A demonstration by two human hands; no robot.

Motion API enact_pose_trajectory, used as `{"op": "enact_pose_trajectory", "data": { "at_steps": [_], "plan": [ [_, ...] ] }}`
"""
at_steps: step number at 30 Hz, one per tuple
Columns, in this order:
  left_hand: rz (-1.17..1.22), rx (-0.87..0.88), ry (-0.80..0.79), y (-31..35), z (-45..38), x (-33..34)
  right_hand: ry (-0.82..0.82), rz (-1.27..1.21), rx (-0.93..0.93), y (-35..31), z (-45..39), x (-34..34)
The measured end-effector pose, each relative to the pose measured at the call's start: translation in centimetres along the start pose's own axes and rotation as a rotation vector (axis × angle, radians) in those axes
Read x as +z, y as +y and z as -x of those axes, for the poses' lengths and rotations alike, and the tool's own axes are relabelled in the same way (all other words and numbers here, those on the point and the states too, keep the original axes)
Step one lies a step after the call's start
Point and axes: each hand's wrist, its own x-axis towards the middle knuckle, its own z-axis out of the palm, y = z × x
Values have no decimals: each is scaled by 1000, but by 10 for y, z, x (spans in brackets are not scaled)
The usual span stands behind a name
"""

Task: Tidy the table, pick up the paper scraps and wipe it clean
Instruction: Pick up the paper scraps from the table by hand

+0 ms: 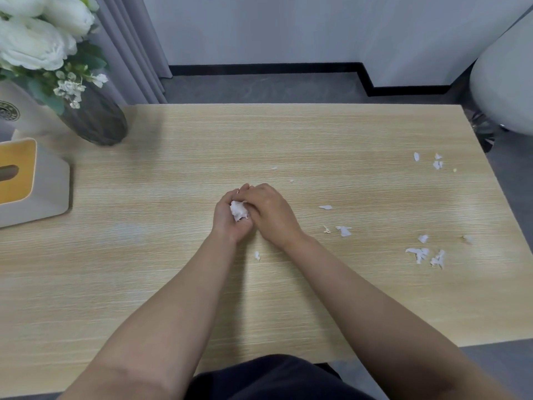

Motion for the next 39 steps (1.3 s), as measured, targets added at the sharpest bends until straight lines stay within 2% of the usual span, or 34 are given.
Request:
{"op": "enact_pose_trajectory", "data": {
  "at_steps": [3,6,9,15,20,24,33,39],
  "plan": [
    [-27,19,-11,0,0,3,58,-253,167,2,-3,-3],
    [-51,40,5,2,-4,3,252,-417,316,11,-10,-9],
    [-51,46,19,4,-4,2,368,-295,454,39,-18,-14],
    [-50,46,39,8,-3,2,232,6,617,91,-35,-14],
    [-77,51,46,10,-3,-1,101,186,606,114,-44,-9],
    [-70,56,56,13,-4,-3,62,270,549,122,-44,-10],
    [-25,98,94,29,-3,-15,70,179,420,108,-76,-6],
    [-10,120,110,46,1,-23,-57,245,328,104,-86,0]
  ]
}}
